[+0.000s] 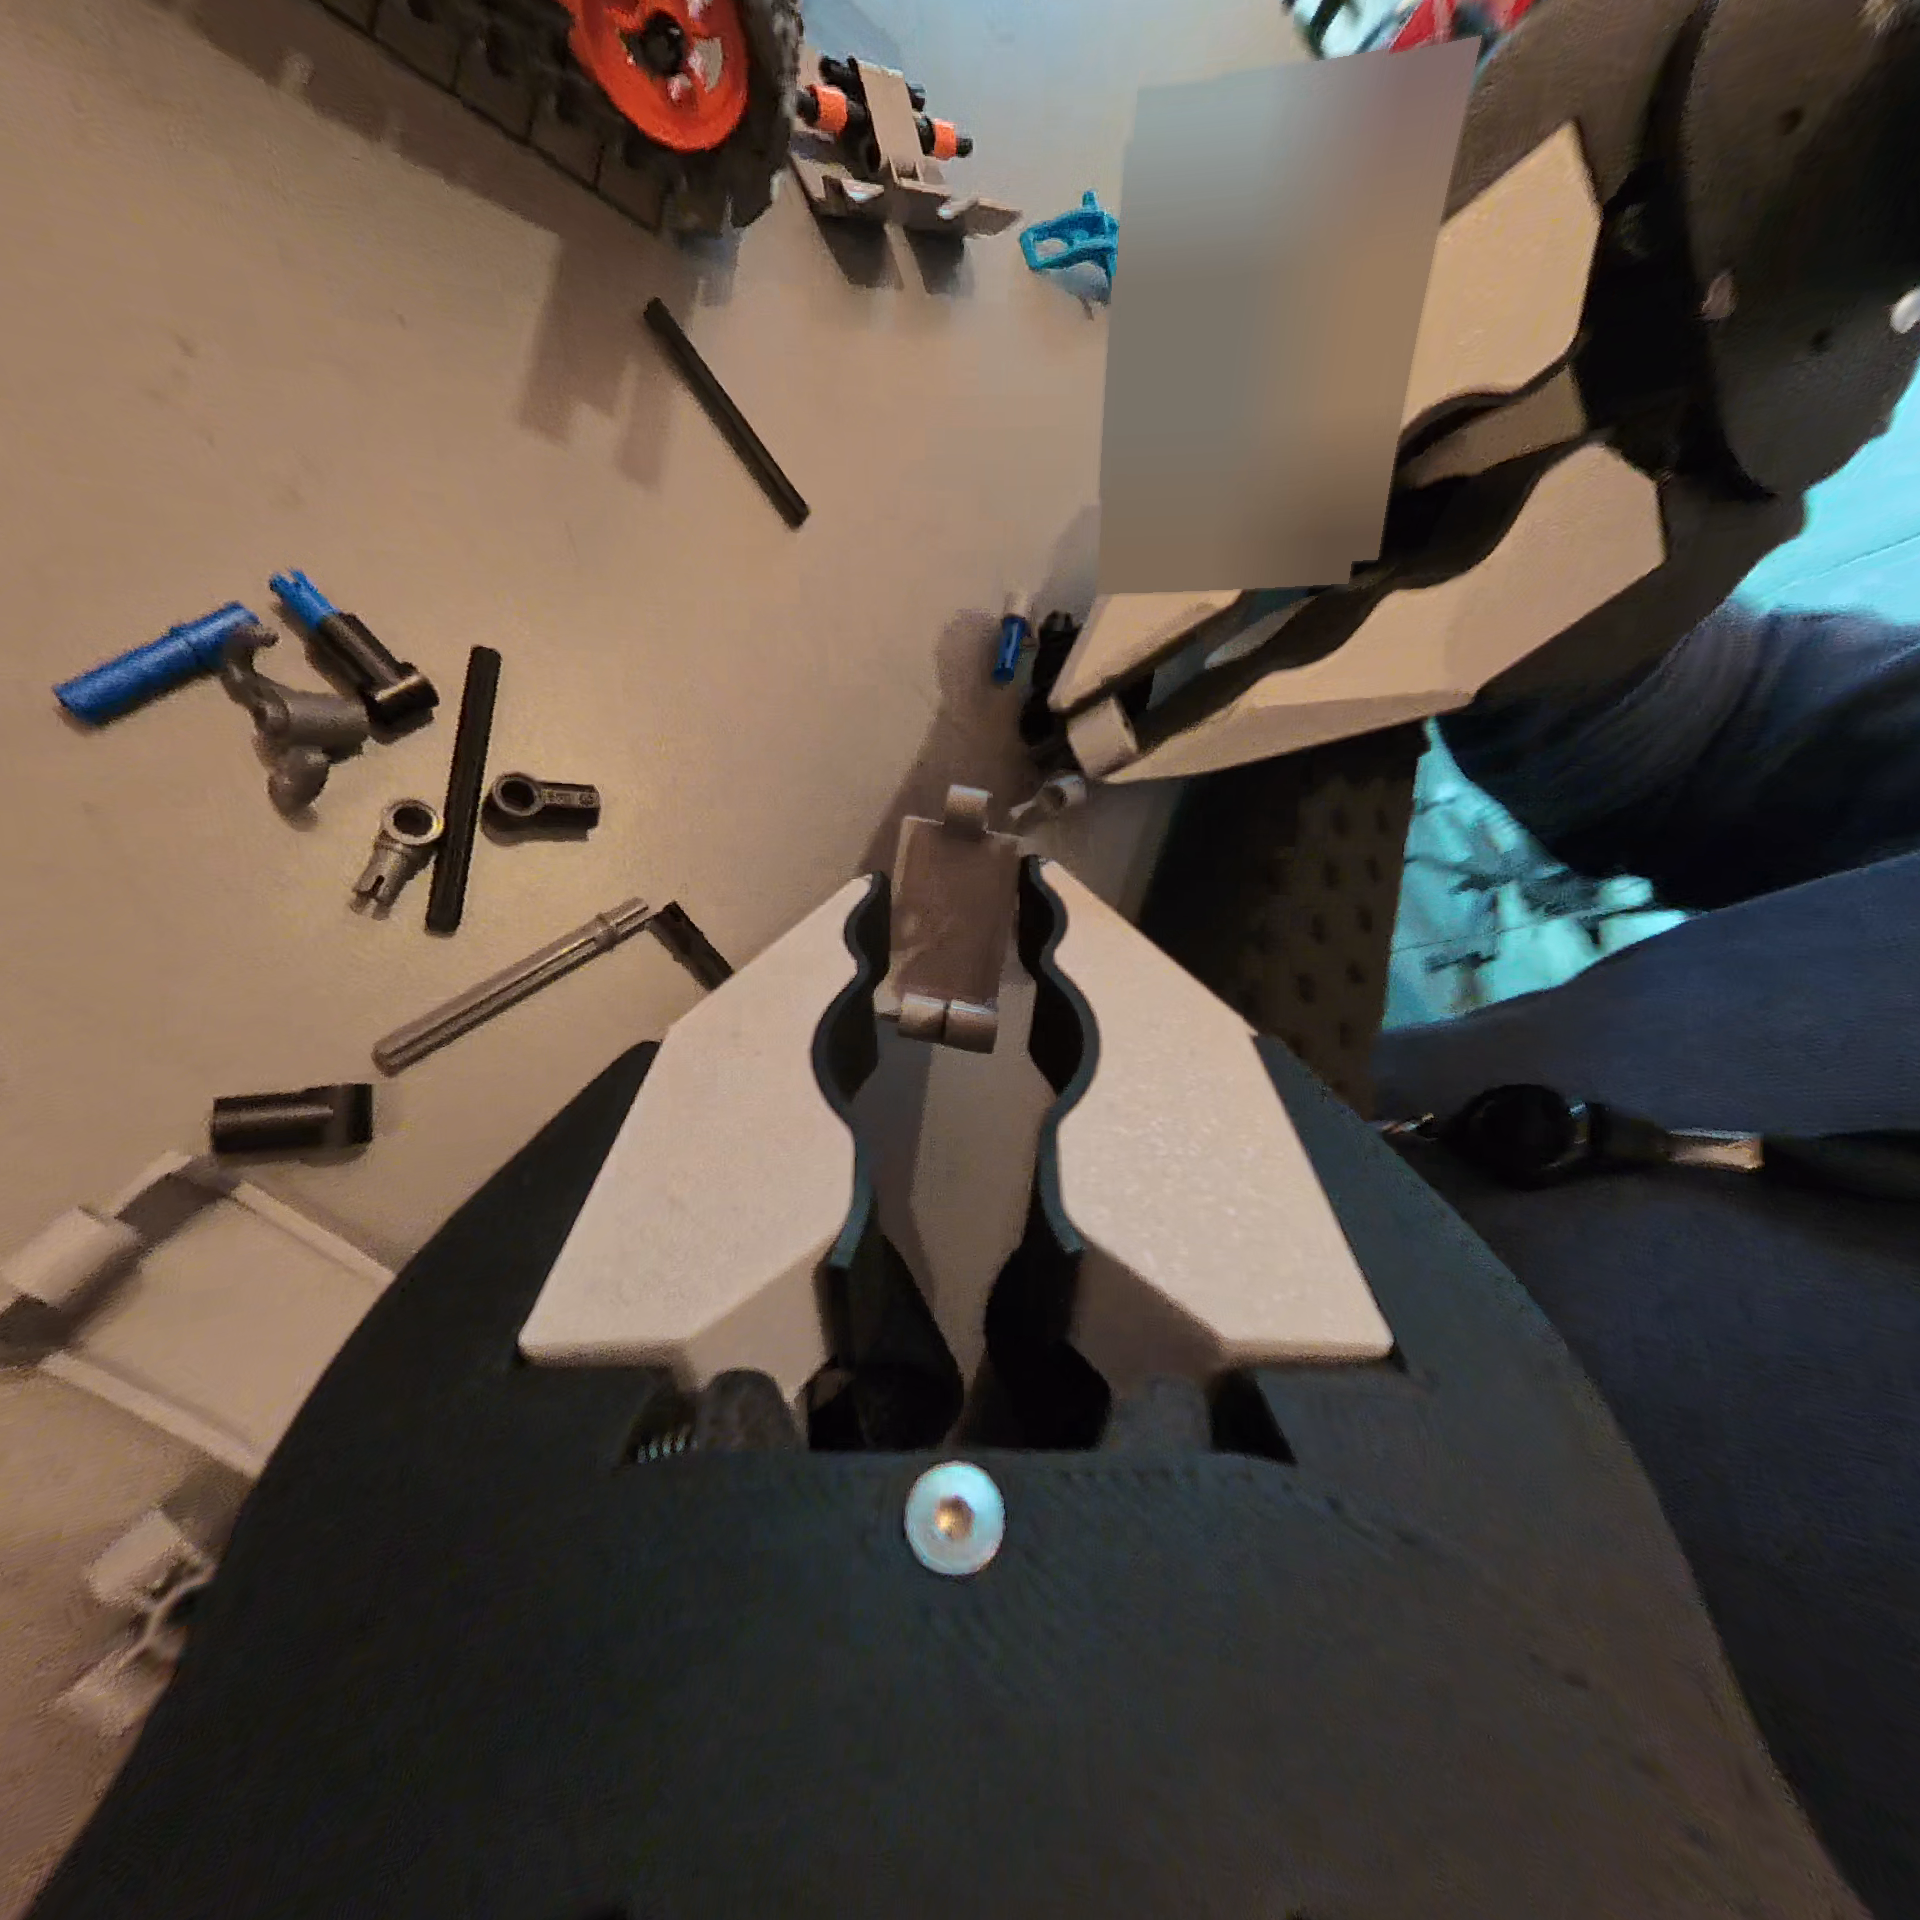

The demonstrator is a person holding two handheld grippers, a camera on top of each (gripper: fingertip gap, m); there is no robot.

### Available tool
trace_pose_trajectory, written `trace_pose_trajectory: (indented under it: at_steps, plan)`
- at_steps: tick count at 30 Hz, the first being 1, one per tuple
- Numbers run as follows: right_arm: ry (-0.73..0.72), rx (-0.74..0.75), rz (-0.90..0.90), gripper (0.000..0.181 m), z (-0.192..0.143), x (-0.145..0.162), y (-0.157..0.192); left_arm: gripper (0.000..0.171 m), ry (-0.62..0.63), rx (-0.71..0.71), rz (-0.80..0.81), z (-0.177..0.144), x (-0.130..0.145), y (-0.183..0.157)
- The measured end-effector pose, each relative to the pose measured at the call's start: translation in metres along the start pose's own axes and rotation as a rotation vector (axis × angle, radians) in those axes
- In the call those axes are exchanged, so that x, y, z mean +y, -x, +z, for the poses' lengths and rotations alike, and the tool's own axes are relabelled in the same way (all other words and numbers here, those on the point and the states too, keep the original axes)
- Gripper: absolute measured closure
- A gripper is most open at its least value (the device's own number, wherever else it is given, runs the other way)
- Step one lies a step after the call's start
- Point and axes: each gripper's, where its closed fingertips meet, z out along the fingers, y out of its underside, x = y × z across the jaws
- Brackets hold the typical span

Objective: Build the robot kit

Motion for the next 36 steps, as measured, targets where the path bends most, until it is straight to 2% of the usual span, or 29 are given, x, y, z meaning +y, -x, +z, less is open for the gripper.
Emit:
trace_pose_trajectory:
  at_steps: [5, 11, 20, 25, 34, 35, 36]
  plan:
    - [0.093, -0.110, 0.153, 0.177, 0.008, 0.016, 0.000, 0.149, 0.025, 0.022, -0.099, 0.004, 0.004, 0.012]
    - [0.153, -0.148, 0.180, 0.177, 0.019, 0.028, -0.002, 0.150, 0.009, 0.055, -0.157, 0.006, 0.001, 0.013]
    - [0.139, -0.140, 0.202, 0.177, 0.021, 0.027, -0.007, 0.150, -0.009, 0.125, -0.230, 0.003, -0.001, 0.015]
    - [0.140, -0.100, 0.154, 0.177, 0.022, 0.026, -0.011, 0.150, -0.011, 0.146, -0.262, 0.001, -0.005, 0.017]
    - [0.156, 0.025, -0.077, 0.177, 0.026, 0.026, -0.017, 0.152, -0.004, 0.162, -0.274, 0.001, -0.008, 0.021]
    - [0.166, 0.042, -0.101, 0.177, 0.027, 0.028, -0.018, 0.171, -0.025, 0.223, -0.273, 0.001, -0.013, 0.012]
    - [0.217, 0.074, -0.145, 0.177, 0.029, 0.037, -0.023, 0.171, 0.017, 0.188, -0.288, 0.007, -0.005, 0.017]
